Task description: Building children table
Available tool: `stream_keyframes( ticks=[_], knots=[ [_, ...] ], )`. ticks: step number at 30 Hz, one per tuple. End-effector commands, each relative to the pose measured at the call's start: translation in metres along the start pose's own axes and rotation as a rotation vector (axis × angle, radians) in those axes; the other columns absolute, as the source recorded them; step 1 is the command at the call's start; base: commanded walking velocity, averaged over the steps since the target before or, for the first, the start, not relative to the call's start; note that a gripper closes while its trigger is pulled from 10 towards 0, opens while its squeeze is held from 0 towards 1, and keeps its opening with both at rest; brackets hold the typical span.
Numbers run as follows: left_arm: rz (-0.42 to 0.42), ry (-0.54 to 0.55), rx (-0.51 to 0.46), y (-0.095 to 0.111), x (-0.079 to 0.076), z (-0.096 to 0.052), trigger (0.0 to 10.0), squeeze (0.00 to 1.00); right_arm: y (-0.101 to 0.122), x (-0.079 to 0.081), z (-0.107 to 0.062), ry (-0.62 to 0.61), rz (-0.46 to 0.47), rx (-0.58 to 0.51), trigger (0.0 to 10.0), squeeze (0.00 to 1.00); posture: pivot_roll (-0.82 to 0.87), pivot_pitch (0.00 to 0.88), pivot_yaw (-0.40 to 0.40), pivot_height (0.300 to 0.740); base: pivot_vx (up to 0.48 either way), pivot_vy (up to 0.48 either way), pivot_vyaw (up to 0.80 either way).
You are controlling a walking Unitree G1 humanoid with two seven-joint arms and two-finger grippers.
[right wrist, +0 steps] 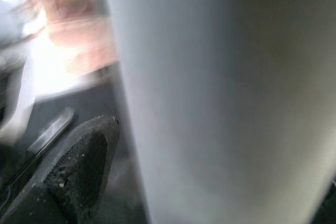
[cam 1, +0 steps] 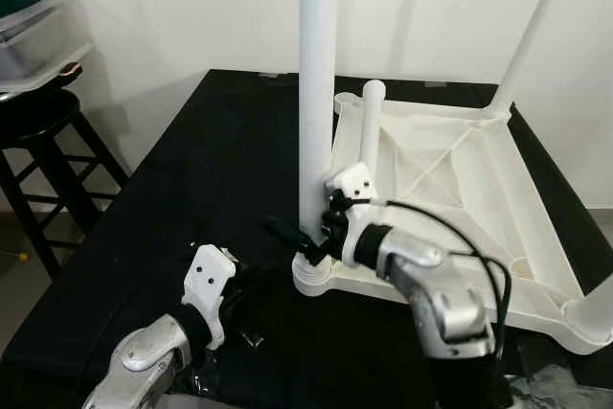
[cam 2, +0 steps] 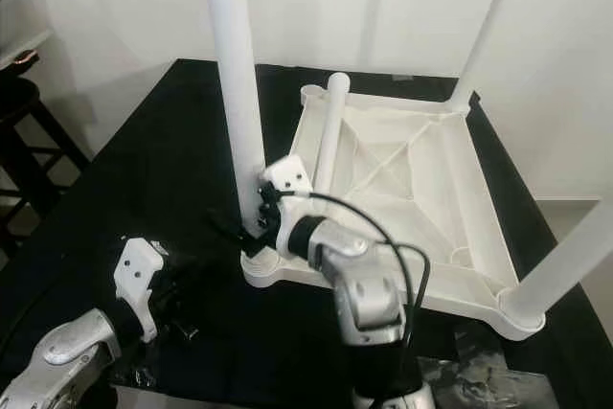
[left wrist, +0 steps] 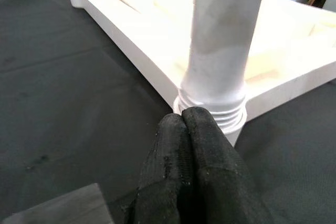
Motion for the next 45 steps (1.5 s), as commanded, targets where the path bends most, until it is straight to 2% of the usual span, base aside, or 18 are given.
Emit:
stream_keyframes(
  ticks=[1, 4, 5, 7, 8, 9, 10, 11, 21, 29, 31, 32, 33, 34, 35, 36, 41, 45],
  knots=[
    [-0.005, 0.006, 0.018, -0.005, 0.001, 0.001, 10.0, 0.00, -0.010, -0.004, -0.006, 0.136, -0.007, -0.012, 10.0, 0.00, 0.06, 0.056, -0.042, 0.740, 0.000, 0.000, 0.00],
    [-0.003, 0.008, 0.018, -0.005, 0.000, 0.002, 10.0, 0.00, -0.017, -0.012, -0.011, 0.171, -0.006, 0.012, 10.0, 0.00, 0.07, 0.053, -0.050, 0.740, 0.000, 0.000, 0.00],
    [0.004, 0.018, 0.013, -0.005, 0.000, 0.003, 10.0, 0.00, -0.021, -0.030, -0.012, 0.157, -0.014, 0.027, 10.0, 0.00, 0.07, 0.050, -0.054, 0.740, 0.000, 0.000, 0.00],
    [0.004, 0.025, 0.009, -0.005, 0.000, 0.003, 10.0, 0.00, -0.017, -0.041, -0.012, 0.139, -0.004, 0.017, 10.0, 0.00, 0.07, 0.046, -0.055, 0.740, 0.000, 0.000, 0.00],
    [0.005, 0.026, 0.008, -0.006, 0.000, 0.004, 10.0, 0.00, -0.016, -0.044, -0.013, 0.146, 0.005, 0.014, 8.9, 0.00, 0.08, 0.043, -0.060, 0.740, 0.000, 0.000, 0.00],
    [0.005, 0.026, 0.008, -0.006, 0.000, 0.004, 10.0, 0.00, -0.016, -0.044, -0.013, 0.146, 0.005, 0.014, 8.9, 0.00, 0.08, 0.043, -0.060, 0.740, 0.000, 0.000, 0.00],
    [0.006, 0.027, 0.008, -0.006, 0.000, 0.004, 10.0, 0.00, -0.017, -0.046, -0.016, 0.172, 0.010, 0.018, 3.7, 0.00, 0.08, 0.042, -0.061, 0.740, 0.000, 0.000, 0.00],
    [0.006, 0.027, 0.008, -0.006, 0.000, 0.004, 10.0, 0.00, -0.016, -0.046, -0.019, 0.200, 0.018, 0.016, 0.0, 0.00, 0.08, 0.043, -0.059, 0.740, 0.000, 0.000, 0.00],
    [-0.001, 0.021, 0.010, -0.006, 0.000, 0.005, 10.0, 0.00, -0.019, -0.045, -0.022, 0.329, 0.026, 0.006, 0.0, 0.00, 0.07, 0.045, -0.055, 0.740, 0.000, 0.000, 0.00],
    [-0.003, 0.021, 0.008, -0.006, -0.001, 0.005, 10.0, 0.00, -0.027, -0.043, -0.025, 0.292, 0.007, 0.027, 0.0, 0.00, 0.07, 0.055, -0.062, 0.740, 0.000, 0.000, 0.00],
    [-0.004, 0.022, 0.007, -0.005, -0.001, 0.004, 10.0, 0.00, -0.035, -0.037, -0.024, 0.213, 0.002, 0.073, 0.0, 0.00, 0.06, 0.065, -0.067, 0.740, 0.000, 0.000, 0.00],
    [-0.003, 0.024, 0.005, -0.004, 0.000, 0.002, 10.0, 0.00, -0.048, -0.024, -0.012, -0.017, 0.045, 0.121, 0.0, 0.00, 0.05, 0.076, -0.066, 0.740, 0.000, 0.000, 0.00],
    [-0.003, 0.024, 0.005, -0.004, 0.000, 0.002, 10.0, 0.00, -0.048, -0.024, -0.012, -0.017, 0.045, 0.121, 0.0, 0.00, 0.05, 0.076, -0.066, 0.740, 0.000, 0.000, 0.00],
    [-0.003, 0.025, 0.003, -0.003, 0.001, 0.001, 10.0, 0.00, -0.059, -0.013, -0.007, -0.350, 0.165, 0.147, 0.0, 0.00, 0.04, 0.086, -0.054, 0.740, 0.000, 0.000, 0.00],
    [-0.004, 0.025, 0.003, -0.002, 0.003, 0.000, 10.0, 0.00, -0.066, 0.014, -0.003, -0.426, 0.188, 0.203, 0.0, 0.00, 0.03, 0.095, -0.031, 0.740, 0.000, 0.000, 0.00],
    [-0.004, 0.023, 0.004, -0.002, 0.004, 0.000, 10.0, 0.00, -0.059, 0.023, -0.004, -0.480, 0.107, 0.201, 0.0, 0.00, 0.02, 0.093, -0.025, 0.740, 0.000, 0.000, 0.00],
    [-0.031, -0.001, 0.008, -0.003, 0.004, 0.002, 10.0, 0.00, -0.071, 0.014, -0.003, -0.466, 0.195, 0.220, 0.0, 0.00, 0.03, 0.081, -0.028, 0.740, 0.000, 0.000, 0.00],
    [-0.030, 0.008, 0.004, -0.003, 0.004, 0.001, 10.0, 0.00, -0.066, 0.018, 0.000, -0.451, 0.150, 0.225, 0.0, 0.00, 0.03, 0.082, -0.025, 0.740, 0.000, 0.000, 0.00]
  ],
)
Point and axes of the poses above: a point about 5 cm out from each wrist's last joint towards the gripper, its own z axis pointing out of the wrist towards the gripper, its own y axis along the axis of the wrist's last joint, x = y × z, the point moved 2 cm from there along z, pointing out of the wrist towards the gripper, and after that the axes turned 9 degrees about -z, right-handed, at the moved point
